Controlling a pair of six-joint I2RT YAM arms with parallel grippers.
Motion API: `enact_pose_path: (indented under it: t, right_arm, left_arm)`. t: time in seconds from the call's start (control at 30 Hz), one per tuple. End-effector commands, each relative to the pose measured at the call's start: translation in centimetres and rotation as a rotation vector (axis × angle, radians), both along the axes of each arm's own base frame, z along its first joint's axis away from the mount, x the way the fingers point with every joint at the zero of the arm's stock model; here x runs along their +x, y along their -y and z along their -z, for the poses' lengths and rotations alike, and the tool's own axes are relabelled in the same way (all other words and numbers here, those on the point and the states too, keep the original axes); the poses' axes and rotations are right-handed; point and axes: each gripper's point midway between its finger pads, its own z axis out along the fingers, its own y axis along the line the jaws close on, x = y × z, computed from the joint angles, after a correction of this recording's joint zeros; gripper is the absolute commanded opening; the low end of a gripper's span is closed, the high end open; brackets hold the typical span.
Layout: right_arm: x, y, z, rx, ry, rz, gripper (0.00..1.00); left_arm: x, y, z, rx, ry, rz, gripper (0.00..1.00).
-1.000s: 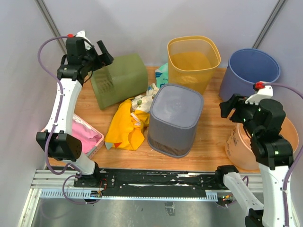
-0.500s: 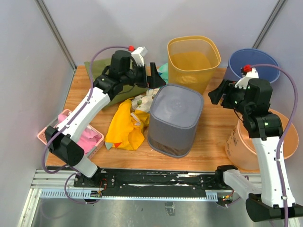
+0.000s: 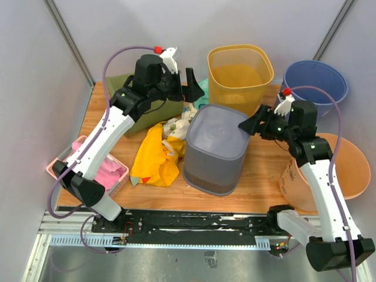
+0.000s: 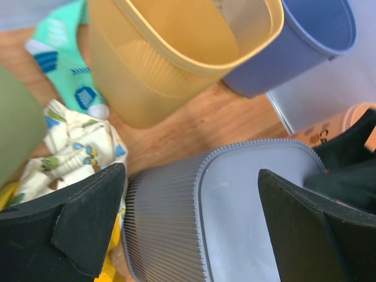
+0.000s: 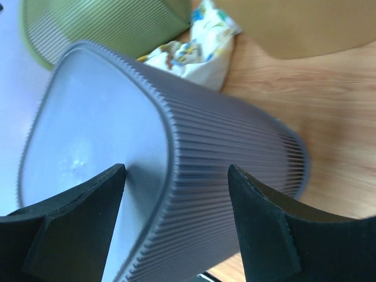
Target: Turn the large container upside down
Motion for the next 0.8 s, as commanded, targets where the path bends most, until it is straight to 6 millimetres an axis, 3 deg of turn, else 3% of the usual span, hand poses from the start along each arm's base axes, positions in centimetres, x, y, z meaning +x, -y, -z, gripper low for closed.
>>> enact_pose_path:
  t: [0.0,0.13,0.27,0.33,0.4,0.5,0.6,0.7,0.77]
  right_arm:
    - [-2.3,-4.9,-1.3,0.222,-0.011,-0.144,0.72]
    - [-4.2,-9.4,-1.3,0.278,-0.021,-0.237,0.72]
    - [-6.7,-14.0,-0.5,0.265,-0.072,-0.381,0.72]
    - [-7.5,-14.9,-0.3,0.226,-0.081,-0.431,0.72]
    - [-7.5,-13.6,-0.7,0.125,-0.043,-0.417,0.73]
    - [-6.5,-8.3,-1.8,-0.1,0.049,-0.241,0.75]
    - [-5.7,-0.2,-3.2,-0.345,0.13,0.054,0.75]
    - [-6.9,9.7,-4.4,-0.574,0.129,0.46,0.73]
    - [-8.6,14.1,-4.7,-0.691,0.106,0.624,0.72]
  left_arm:
    - [0.8,-4.2,-4.2,0.032,0.088,-0.175,0.99]
    - [0.4,-5.4,-7.7,-0.021,0.154,-0.206,0.99]
    - [0.0,-4.9,-9.5,-0.053,0.183,-0.171,0.99]
    - [0.0,-4.2,-9.4,-0.061,0.177,-0.139,0.99]
    - [-0.2,-3.5,-9.1,-0.068,0.161,-0.102,0.99]
    - [-0.6,-2.0,-8.3,-0.068,0.141,-0.031,0.99]
    - [-1.5,0.6,-7.8,-0.075,0.126,0.049,0.99]
    - [-2.1,4.1,-6.9,-0.059,0.122,0.125,0.99]
    - [-2.3,5.9,-6.8,-0.052,0.134,0.159,0.99]
